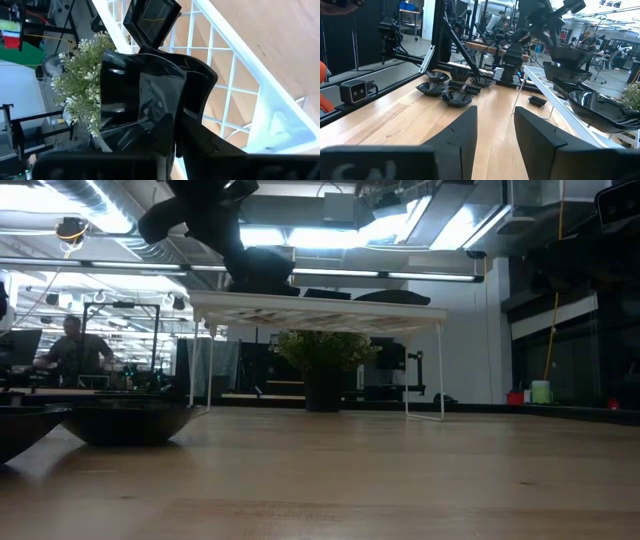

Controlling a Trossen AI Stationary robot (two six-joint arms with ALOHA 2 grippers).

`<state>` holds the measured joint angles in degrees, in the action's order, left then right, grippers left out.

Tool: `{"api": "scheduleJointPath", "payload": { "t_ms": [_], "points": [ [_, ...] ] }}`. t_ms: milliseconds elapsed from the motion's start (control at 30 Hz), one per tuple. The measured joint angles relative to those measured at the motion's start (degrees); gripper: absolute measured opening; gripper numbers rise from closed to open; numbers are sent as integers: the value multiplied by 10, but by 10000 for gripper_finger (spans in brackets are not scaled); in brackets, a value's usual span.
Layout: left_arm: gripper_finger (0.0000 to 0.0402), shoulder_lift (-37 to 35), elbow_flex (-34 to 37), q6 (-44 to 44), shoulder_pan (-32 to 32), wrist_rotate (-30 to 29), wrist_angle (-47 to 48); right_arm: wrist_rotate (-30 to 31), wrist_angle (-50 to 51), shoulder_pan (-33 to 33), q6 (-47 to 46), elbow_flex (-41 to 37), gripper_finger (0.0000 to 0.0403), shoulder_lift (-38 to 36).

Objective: Pick & Place Mini shaped plates
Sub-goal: Stack the distorted square plate on top of the distorted square plate on the shelf, then stack the square plate on top of the square plate on the shelf

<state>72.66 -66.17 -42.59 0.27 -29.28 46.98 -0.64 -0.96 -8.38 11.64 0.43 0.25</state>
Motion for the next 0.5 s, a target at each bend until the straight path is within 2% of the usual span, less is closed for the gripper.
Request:
{"api": "scheduleJointPath", "payload": {
  "t_ms": [367,500],
  "points": [
    [59,0,0,33,0,-2,0,0,0,0,0,0,129,0],
    [63,-2,0,69,-13,-2,0,0,0,0,0,0,129,0]
  ]
}}
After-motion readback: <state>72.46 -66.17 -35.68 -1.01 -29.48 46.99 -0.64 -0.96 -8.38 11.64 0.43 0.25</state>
